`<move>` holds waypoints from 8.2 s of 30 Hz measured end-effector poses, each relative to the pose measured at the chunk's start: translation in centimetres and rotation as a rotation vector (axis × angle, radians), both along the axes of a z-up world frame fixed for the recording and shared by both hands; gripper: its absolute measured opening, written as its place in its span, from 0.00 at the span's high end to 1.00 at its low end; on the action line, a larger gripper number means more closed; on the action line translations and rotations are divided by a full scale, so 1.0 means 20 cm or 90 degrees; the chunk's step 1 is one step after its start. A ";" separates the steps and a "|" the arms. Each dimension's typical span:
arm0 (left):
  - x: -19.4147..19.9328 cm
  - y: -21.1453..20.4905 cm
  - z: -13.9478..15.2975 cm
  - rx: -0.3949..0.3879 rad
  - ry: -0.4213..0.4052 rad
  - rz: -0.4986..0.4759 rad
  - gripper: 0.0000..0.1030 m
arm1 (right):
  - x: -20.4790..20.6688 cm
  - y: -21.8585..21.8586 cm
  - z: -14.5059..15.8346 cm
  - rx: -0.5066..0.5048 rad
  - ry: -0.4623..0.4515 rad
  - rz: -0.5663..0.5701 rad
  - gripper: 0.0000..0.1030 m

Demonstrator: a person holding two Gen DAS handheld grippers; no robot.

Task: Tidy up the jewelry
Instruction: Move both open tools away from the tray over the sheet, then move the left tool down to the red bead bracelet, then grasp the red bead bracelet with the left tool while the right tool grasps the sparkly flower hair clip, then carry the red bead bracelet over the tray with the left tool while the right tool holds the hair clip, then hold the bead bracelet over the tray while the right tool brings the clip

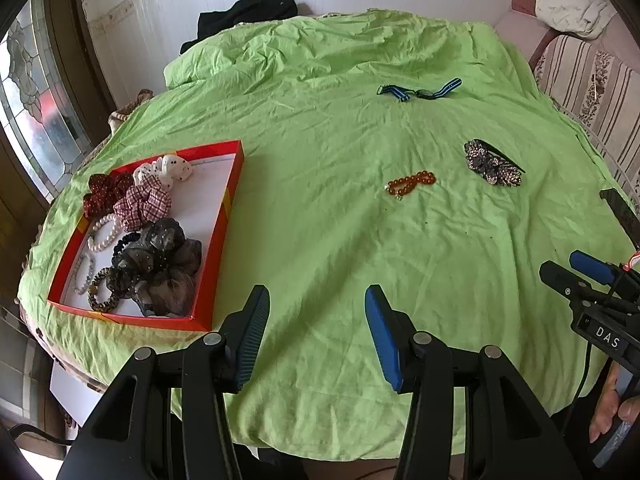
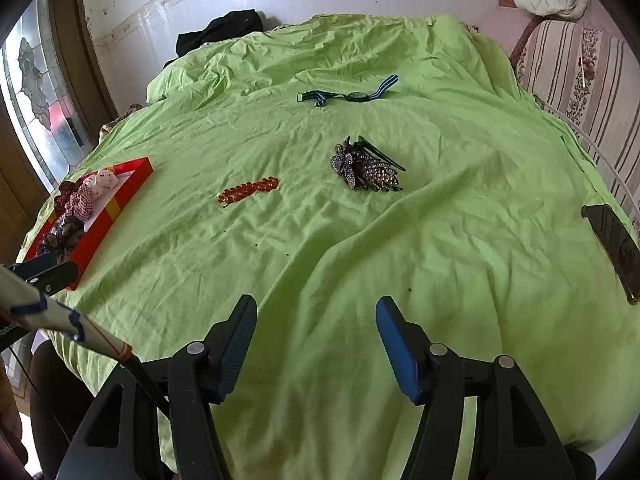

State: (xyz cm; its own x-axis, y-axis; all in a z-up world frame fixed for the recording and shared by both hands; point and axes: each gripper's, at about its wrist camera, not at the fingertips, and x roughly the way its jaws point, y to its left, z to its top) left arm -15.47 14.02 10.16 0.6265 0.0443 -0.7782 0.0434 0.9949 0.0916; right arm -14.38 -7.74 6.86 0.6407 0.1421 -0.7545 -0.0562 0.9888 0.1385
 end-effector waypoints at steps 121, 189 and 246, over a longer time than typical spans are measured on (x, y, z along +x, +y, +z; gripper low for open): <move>1.00 -0.61 -0.36 -0.208 0.141 -0.144 0.93 | 0.95 -0.43 -0.24 0.160 0.011 0.022 0.56; -0.09 0.54 0.29 -0.055 -0.107 0.097 0.93 | -0.05 0.55 0.29 0.061 -0.062 0.174 0.56; -0.01 0.74 0.08 -0.099 -0.046 0.127 0.93 | 0.06 0.79 0.07 0.029 0.018 0.213 0.56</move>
